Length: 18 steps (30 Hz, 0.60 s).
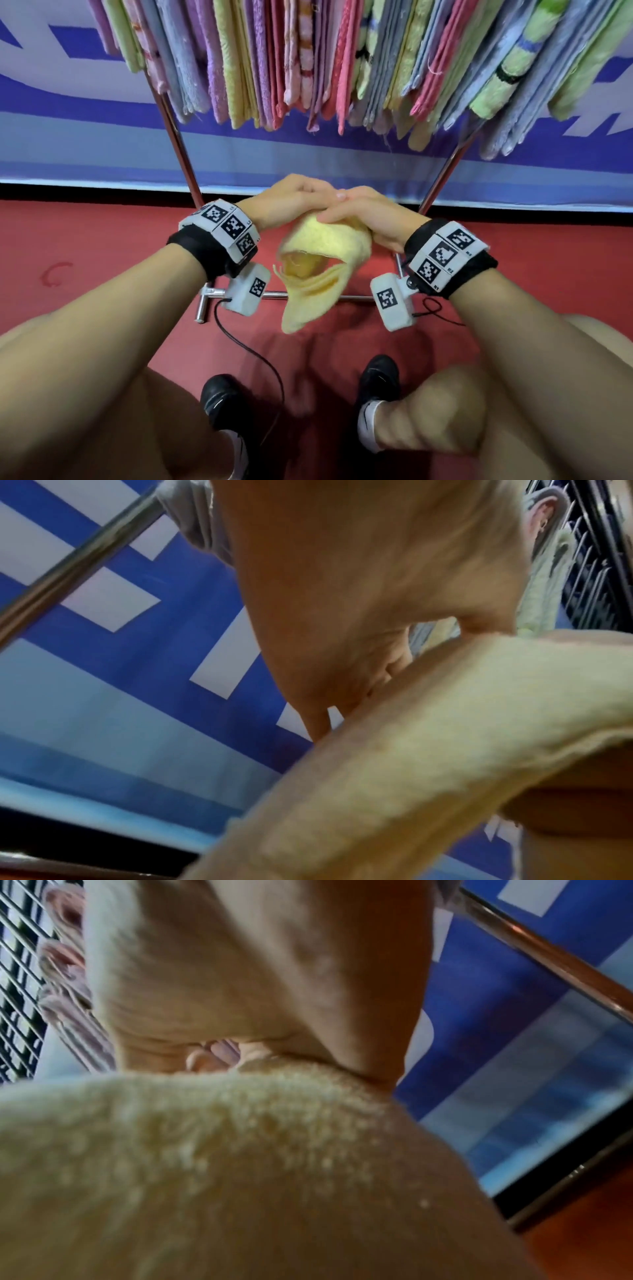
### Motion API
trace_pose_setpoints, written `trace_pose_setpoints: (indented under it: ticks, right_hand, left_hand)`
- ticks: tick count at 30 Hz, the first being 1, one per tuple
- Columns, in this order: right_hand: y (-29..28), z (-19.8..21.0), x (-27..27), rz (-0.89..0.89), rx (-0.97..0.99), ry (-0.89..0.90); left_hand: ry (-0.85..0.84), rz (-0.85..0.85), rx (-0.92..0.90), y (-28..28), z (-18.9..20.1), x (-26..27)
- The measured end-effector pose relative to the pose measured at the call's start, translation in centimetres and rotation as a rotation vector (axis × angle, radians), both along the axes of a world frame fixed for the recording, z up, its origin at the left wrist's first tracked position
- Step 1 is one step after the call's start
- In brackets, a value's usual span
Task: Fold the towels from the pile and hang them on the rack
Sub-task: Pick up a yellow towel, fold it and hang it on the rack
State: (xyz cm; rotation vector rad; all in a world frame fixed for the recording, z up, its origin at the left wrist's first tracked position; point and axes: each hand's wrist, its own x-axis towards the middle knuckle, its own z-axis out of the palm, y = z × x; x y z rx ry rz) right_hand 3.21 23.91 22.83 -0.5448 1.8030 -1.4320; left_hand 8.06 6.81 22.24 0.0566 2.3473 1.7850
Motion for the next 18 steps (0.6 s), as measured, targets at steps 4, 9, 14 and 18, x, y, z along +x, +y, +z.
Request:
trace_pose_setpoints:
  ticks: [4, 9, 14, 18]
  right_hand:
    - [3.0, 3.6, -1.5, 0.066, 0.098, 0.126]
    - [6.6, 10.7, -3.8, -0.056, 0.08, 0.27]
    - [9.3, 21.3, -5.3, -0.197, -0.17, 0.444]
    - [12.2, 29.1, -5.9, -0.274, -0.299, 0.572]
  left_hand:
    - [0.011, -0.074, -0.035, 0.6, 2.1, 0.0]
    - [0.114, -0.102, -0.018, 2.8, 8.4, -0.9]
    - [0.366, 0.124, 0.329, 8.4, 19.4, -2.7]
    - [0.5, 0.152, 0.304, 11.5, 28.5, -4.7]
